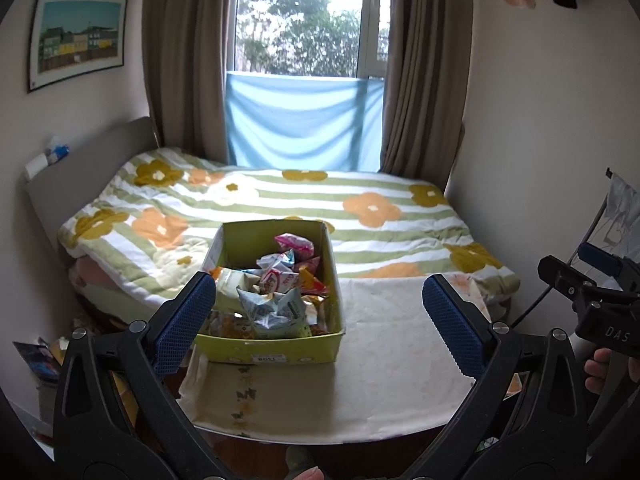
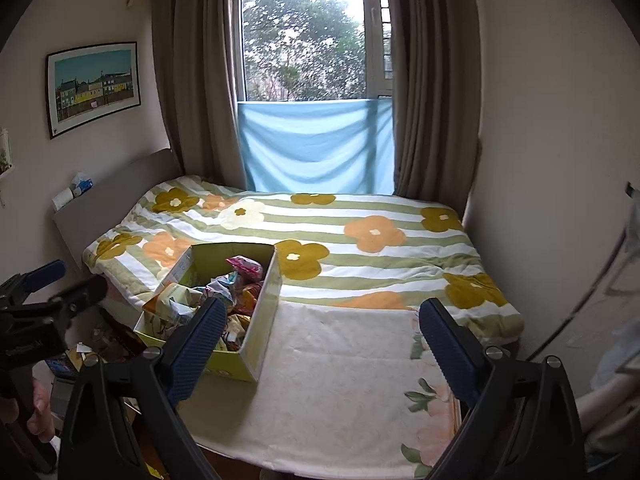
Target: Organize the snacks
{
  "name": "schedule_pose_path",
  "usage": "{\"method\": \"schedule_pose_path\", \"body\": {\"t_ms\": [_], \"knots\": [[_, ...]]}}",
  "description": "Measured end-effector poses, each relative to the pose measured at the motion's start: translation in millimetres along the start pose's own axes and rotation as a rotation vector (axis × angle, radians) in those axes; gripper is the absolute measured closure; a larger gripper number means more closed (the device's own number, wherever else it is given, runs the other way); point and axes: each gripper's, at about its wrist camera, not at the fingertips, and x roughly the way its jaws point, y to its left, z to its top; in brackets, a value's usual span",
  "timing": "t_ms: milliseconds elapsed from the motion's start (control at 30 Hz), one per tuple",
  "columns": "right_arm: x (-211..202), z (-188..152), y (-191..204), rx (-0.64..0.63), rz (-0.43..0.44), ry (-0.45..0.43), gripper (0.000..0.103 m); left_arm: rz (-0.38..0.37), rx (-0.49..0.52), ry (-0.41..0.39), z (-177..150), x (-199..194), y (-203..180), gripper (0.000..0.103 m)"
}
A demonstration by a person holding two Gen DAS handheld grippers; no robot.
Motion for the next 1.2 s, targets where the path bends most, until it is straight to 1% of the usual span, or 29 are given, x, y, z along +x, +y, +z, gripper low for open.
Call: {"method": "schedule_pose_path", "body": {"t_ms": [100, 167, 300, 367, 433, 467, 767, 1200], "knots": [[-15, -11, -9, 0.021, -0.032, -0.036, 0.007, 0.023, 0.025, -0.046, -14, -22, -12, 0.000], [-24, -18, -10, 0.026, -0.041, -0.069, 0.007, 0.036, 0.040, -0.060, -21, -30, -19, 0.000], [-38, -27, -9, 0.007, -0.094, -0.119, 0.006, 0.034, 0.041, -0.060, -31, -35, -28, 0.000], [-44, -30, -11, 0.009, -0.114, -0.138, 0.006, 0.031, 0.037, -0.047, -34, -34, -30, 0.000], [-46, -32, -13, 0.009, -0.131, -0.141, 0.001, 0.028, 0.028, -0.031, -35, -32, -31, 0.000], [-47, -33, -15, 0.014, -0.128, -0.138, 0.001, 0.026, 0.027, -0.031, -35, -33, -31, 0.000], [-56, -40, -21, 0.037, -0.141, -0.147, 0.001, 0.022, 0.035, -0.041, -34, -34, -38, 0.000], [-52, -39, -23, 0.046, -0.139, -0.139, 0.001, 0.026, 0.038, -0.029, -36, -25, -38, 0.000]]}}
